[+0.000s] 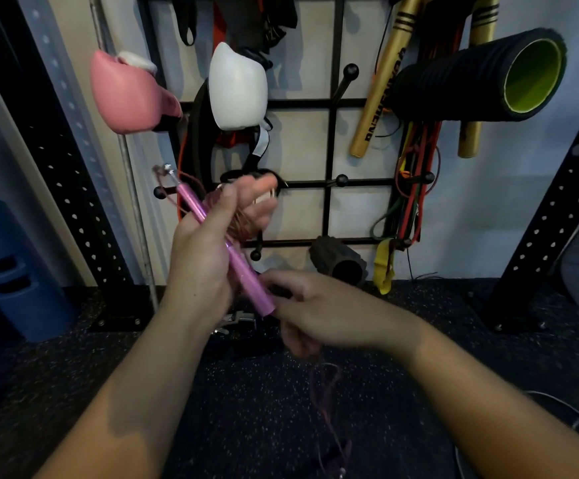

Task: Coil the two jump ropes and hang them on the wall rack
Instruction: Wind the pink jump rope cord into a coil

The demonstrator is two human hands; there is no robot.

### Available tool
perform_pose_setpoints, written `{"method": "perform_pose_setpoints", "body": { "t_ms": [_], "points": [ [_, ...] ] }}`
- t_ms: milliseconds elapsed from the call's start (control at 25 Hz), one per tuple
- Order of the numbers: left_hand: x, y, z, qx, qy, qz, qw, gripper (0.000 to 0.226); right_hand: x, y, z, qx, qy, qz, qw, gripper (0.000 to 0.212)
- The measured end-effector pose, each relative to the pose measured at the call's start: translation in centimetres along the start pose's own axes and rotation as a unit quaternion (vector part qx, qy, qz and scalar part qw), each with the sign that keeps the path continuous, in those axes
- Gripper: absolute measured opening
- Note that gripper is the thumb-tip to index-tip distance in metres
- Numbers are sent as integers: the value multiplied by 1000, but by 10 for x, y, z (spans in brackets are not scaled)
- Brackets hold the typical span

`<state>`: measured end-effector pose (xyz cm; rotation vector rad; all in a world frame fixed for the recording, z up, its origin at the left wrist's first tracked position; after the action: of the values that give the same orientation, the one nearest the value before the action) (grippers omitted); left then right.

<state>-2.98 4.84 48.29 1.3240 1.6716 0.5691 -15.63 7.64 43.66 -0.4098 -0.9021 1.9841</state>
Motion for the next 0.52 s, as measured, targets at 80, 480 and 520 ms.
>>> {"method": "perform_pose_setpoints", "body": {
  "t_ms": [80,480,520],
  "points": [
    [2,-3,6,-326,-40,-1,944,32,6,-3,17,34,-18,-5,999,24],
    [16,-8,-13,-375,-216,132,892,41,22,-4,84,97,214,69,970,18],
    [17,-6,-13,-339,-211,134,907,39,22,-6,84,67,198,90,974,10]
  ]
}}
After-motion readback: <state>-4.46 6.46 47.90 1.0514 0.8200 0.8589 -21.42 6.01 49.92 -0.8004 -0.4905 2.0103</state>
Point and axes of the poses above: each hand's wrist, its own x-axis away from the middle knuckle, its own z-axis out of the back of the hand, y = z × x, the point moved 6 cm from there along -x, towards the middle knuckle, and after that the axes turned 7 degrees about x, right-handed, at the moved point
